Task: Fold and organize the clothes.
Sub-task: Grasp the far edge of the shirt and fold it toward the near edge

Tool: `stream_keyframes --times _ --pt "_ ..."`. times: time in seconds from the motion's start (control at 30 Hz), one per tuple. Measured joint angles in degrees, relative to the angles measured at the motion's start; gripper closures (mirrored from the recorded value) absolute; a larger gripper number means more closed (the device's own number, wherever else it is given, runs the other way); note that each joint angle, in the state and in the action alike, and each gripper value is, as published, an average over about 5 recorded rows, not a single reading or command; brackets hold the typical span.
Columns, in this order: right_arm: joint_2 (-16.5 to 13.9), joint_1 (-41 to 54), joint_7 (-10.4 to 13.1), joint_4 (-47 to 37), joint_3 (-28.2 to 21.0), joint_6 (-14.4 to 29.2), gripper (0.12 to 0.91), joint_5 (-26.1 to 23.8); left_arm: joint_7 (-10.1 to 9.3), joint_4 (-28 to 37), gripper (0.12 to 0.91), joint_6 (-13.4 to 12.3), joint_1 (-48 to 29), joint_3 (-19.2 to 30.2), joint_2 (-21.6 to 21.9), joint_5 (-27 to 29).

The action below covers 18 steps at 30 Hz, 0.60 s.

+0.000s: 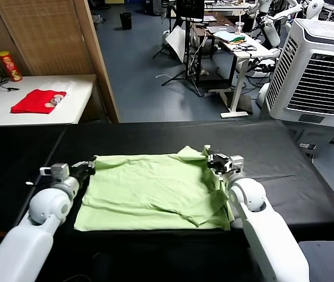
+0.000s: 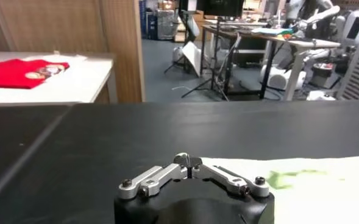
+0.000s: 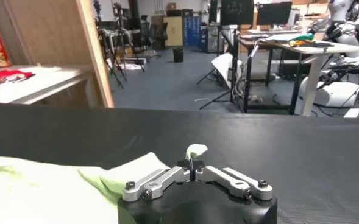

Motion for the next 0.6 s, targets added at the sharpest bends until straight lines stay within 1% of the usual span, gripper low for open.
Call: stream_keyframes --times 0.2,0.33,0.47,0.6 --pt "-2.26 -5.66 1.11 7.26 1.88 -1.39 0.904 0.80 -0.56 -4.39 0.903 0.29 4.05 -2.33 1.38 -0.01" --pt "-3.55 -9.50 1.65 12.32 2.86 -2.59 0.904 1.31 -0.67 -8.25 0.903 0.46 7.93 -4.38 1.30 0.79" --pt "-4.61 -13.11 2.69 16.79 3.83 -5.89 0.904 1.32 -0.76 -12.66 0.903 0.82 12.98 -6.76 0.54 2.29" --pt "-5.03 -16.35 3.37 19.90 4.44 -8.95 0.904 1.08 -0.78 -16.80 0.903 0.77 18.17 -9.33 -0.23 3.33"
